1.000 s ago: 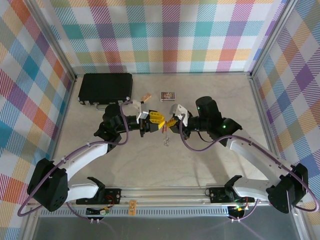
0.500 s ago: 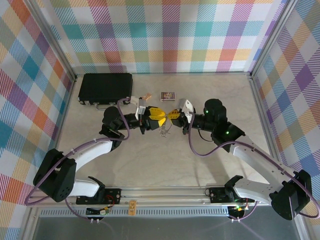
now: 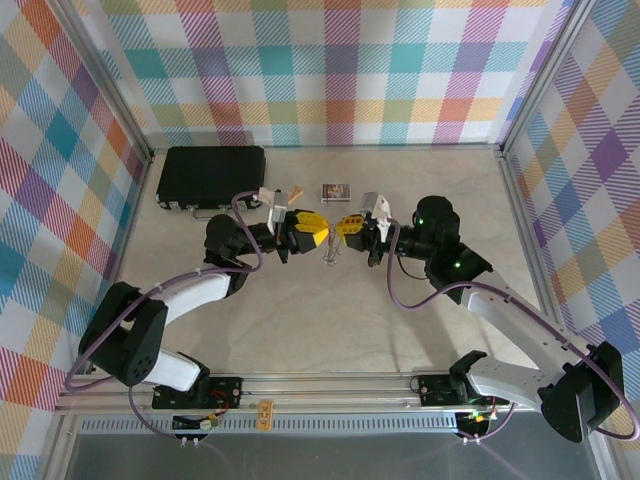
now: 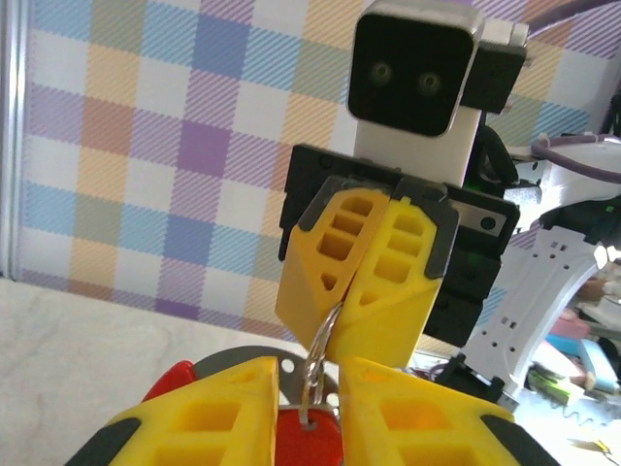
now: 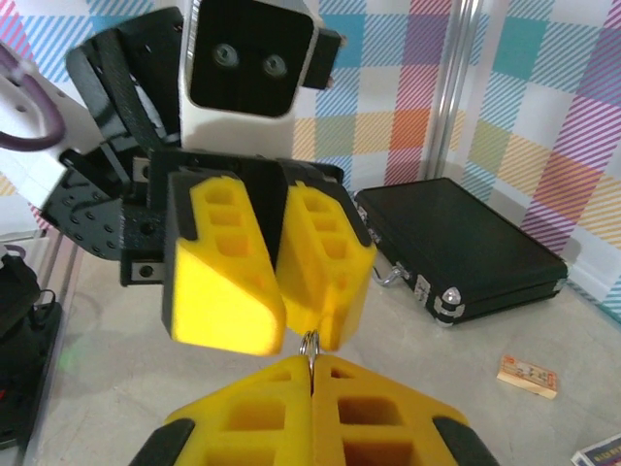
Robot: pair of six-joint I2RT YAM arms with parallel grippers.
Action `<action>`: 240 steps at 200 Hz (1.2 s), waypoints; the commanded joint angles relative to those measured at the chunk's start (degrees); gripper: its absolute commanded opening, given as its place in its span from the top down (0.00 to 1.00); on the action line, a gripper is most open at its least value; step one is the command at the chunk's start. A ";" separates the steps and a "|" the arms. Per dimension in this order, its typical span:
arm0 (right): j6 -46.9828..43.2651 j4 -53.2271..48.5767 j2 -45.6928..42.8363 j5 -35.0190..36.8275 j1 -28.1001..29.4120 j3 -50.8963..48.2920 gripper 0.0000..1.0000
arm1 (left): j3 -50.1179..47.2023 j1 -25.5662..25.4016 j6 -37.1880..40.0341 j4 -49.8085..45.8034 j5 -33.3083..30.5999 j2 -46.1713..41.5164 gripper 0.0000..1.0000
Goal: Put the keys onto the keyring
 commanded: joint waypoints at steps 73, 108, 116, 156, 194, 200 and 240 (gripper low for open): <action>4.17 8.26 0.18 -5.62 -0.79 -0.45 1.00 | 1.67 0.37 -2.68 4.45 4.33 1.84 1.00; 9.84 13.86 1.38 -8.12 -1.50 0.23 1.00 | 1.80 0.33 -3.07 4.57 5.11 2.63 1.00; 10.23 14.38 1.74 -8.63 -1.48 0.66 1.00 | 1.83 0.36 -3.23 4.55 5.21 2.69 1.00; 10.52 14.00 3.11 -9.68 -1.50 1.56 1.00 | 1.69 0.45 -3.50 4.56 4.41 1.33 1.00; 10.03 13.93 2.33 -8.52 -2.14 -0.22 1.00 | 0.86 1.50 -3.14 4.64 1.27 -1.52 0.89; 10.05 13.72 2.32 -8.62 -2.34 -0.35 1.00 | 0.68 1.68 -3.02 4.58 0.69 -2.00 0.85; 11.88 13.74 3.31 -11.20 -3.10 0.17 1.00 | -0.19 2.06 -1.49 4.45 -2.90 -4.62 0.76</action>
